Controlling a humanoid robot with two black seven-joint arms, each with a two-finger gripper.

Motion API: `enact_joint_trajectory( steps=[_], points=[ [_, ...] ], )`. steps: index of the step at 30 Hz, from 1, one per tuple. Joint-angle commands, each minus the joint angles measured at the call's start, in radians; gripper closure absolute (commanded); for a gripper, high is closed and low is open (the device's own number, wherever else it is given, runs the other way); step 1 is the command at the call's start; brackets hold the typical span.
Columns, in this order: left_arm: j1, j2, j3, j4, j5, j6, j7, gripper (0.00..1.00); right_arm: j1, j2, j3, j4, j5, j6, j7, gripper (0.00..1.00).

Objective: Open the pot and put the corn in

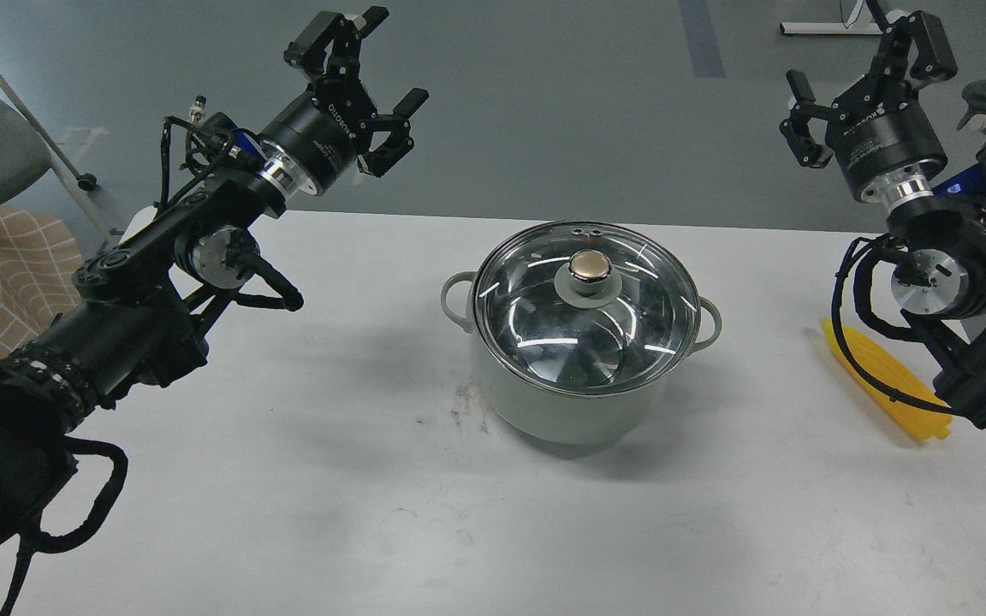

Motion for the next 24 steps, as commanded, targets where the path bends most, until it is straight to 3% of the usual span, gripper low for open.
enact_joint_trajectory(
  steps=[1,24],
  points=[
    [-0.001,-0.002,-0.006,0.000,0.001,0.000,0.000,0.02,0.001,-0.001,0.000,0.005,-0.002,0.000,0.000,0.00],
    [-0.001,-0.012,-0.041,-0.024,-0.005,0.000,0.003,0.02,-0.001,-0.007,0.001,0.020,-0.017,-0.015,0.000,0.00]
  ],
)
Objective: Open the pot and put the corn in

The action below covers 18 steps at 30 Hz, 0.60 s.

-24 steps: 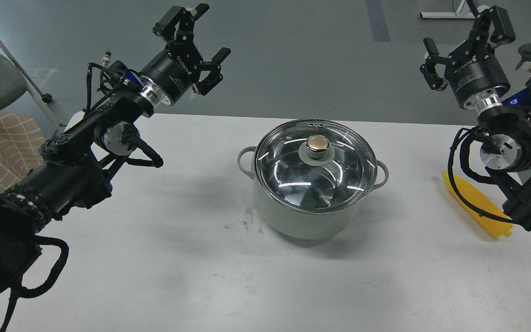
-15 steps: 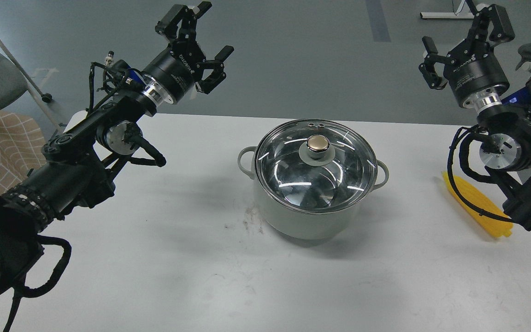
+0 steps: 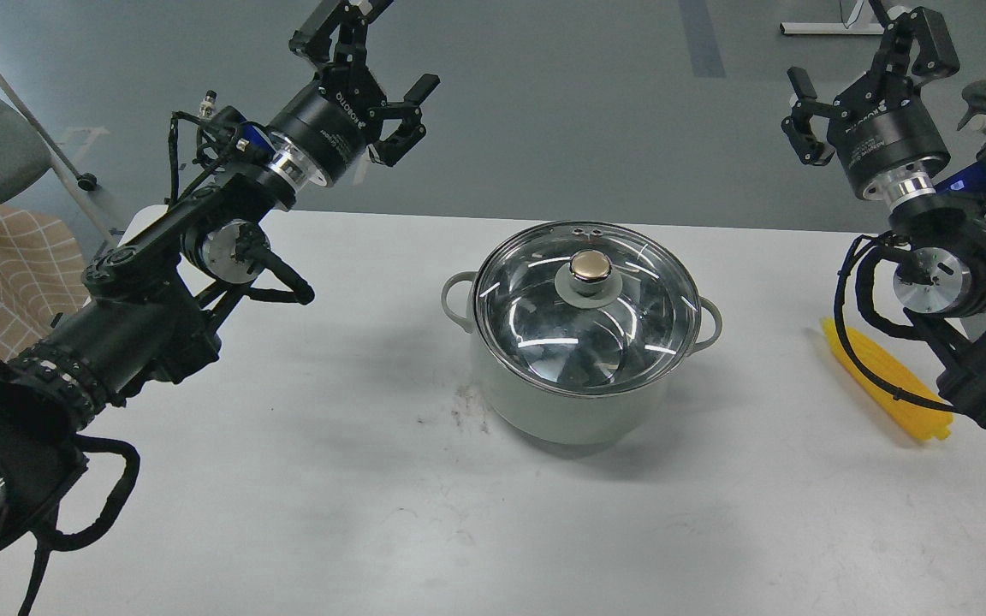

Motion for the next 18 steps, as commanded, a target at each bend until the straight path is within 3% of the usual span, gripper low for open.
enact_joint_trajectory(
  steps=[1,12,16,18],
  points=[
    [0.000,0.001,-0.002,-0.002,0.000,0.000,0.003,0.02,0.000,-0.001,0.000,0.004,-0.002,-0.002,0.000,0.00],
    [0.000,0.003,-0.022,-0.010,0.000,0.000,0.023,0.02,-0.001,-0.017,-0.009,0.017,-0.008,0.001,0.000,0.00],
    [-0.010,0.009,-0.025,0.029,0.000,0.000,0.093,0.02,0.031,-0.034,-0.046,-0.006,-0.034,0.000,0.000,0.00],
    [-0.013,0.009,-0.028,0.053,-0.005,0.000,0.100,0.02,0.040,-0.035,-0.057,-0.025,-0.040,0.000,0.000,0.00]
  ],
)
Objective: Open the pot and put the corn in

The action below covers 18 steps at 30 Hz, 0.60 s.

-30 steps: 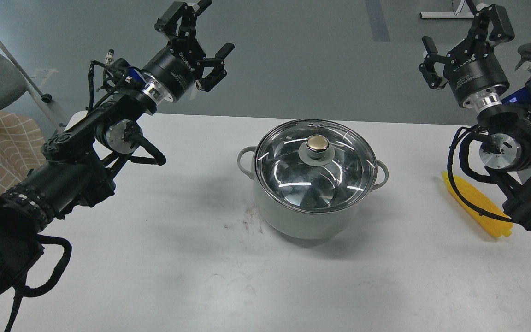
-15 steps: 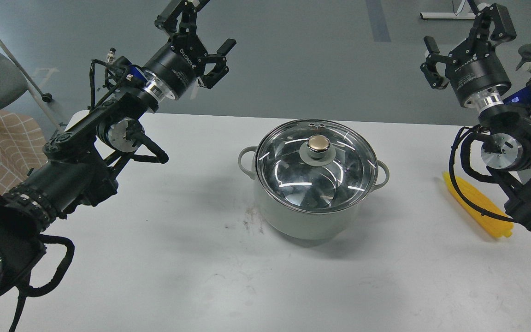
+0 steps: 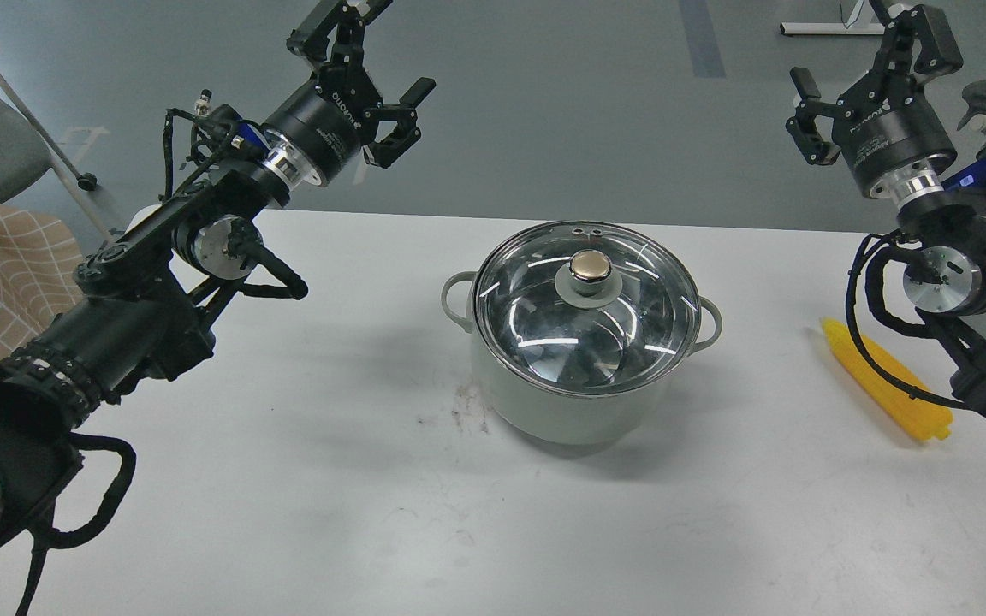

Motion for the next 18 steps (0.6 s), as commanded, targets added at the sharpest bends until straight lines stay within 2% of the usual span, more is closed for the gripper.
enact_joint_trajectory(
  steps=[1,6,15,17,18],
  points=[
    [-0.007,0.000,-0.010,0.054,-0.011,0.000,0.024,0.02,0.021,-0.003,-0.027,-0.035,-0.012,-0.003,0.000,0.00],
    [-0.008,-0.005,-0.012,0.099,-0.016,0.000,0.013,0.02,0.032,-0.003,-0.047,-0.086,-0.014,-0.003,0.000,0.00],
    [-0.008,-0.014,-0.024,0.088,-0.031,0.000,0.009,0.02,0.067,0.000,-0.054,-0.151,-0.014,0.002,0.000,0.00],
    [-0.010,-0.020,-0.024,0.088,-0.029,0.000,-0.005,0.02,0.069,-0.002,-0.054,-0.157,-0.014,0.002,0.000,0.00],
    [-0.014,-0.024,-0.017,0.088,-0.017,0.000,-0.034,0.02,0.067,-0.002,-0.054,-0.164,-0.014,0.003,0.000,0.00]
  ],
)
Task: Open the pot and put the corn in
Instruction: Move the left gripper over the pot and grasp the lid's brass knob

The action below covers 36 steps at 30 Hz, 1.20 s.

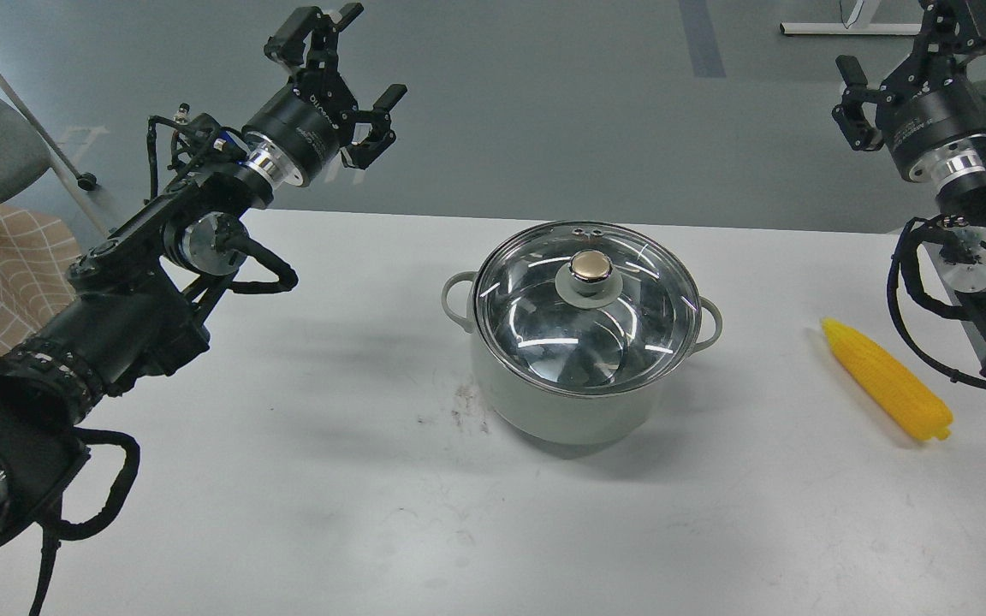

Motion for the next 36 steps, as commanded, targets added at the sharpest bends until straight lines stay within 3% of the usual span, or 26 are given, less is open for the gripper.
enact_joint_trajectory(
  steps=[1,4,13,17,22,27,29,32,36],
  points=[
    [-0.014,-0.008,0.016,-0.004,0.024,0.000,-0.064,0.02,0.000,-0.002,0.000,-0.014,0.000,0.003,0.000,0.00],
    [-0.034,0.002,0.019,-0.033,0.059,0.000,-0.069,0.02,0.000,-0.002,-0.002,-0.017,0.000,-0.003,0.000,0.00],
    [-0.097,0.140,0.007,-0.387,0.467,0.000,-0.089,0.03,-0.030,-0.002,-0.002,-0.012,0.003,0.000,0.000,0.00],
    [-0.099,0.179,0.010,-0.535,0.631,0.048,-0.110,0.03,-0.035,-0.002,-0.002,-0.008,0.001,-0.002,0.000,0.00],
    [-0.081,0.206,0.020,-0.716,1.133,0.105,-0.121,0.03,-0.046,-0.002,0.000,-0.005,0.001,-0.005,0.000,0.00],
    [-0.036,0.193,0.031,-0.757,1.586,0.183,-0.174,0.03,-0.059,-0.004,0.000,0.006,0.003,-0.023,0.000,0.00],
    [-0.041,0.185,0.115,-0.744,1.764,0.254,-0.181,0.03,-0.066,-0.005,0.000,0.015,0.001,-0.025,0.000,0.00],
    [-0.045,0.163,0.202,-0.731,1.893,0.320,-0.182,0.03,-0.072,-0.018,0.000,0.021,0.003,-0.026,0.000,0.00],
    [-0.042,0.111,0.260,-0.682,1.900,0.349,-0.181,0.03,-0.089,-0.030,0.000,0.037,0.001,-0.026,0.000,0.00]
  ],
)
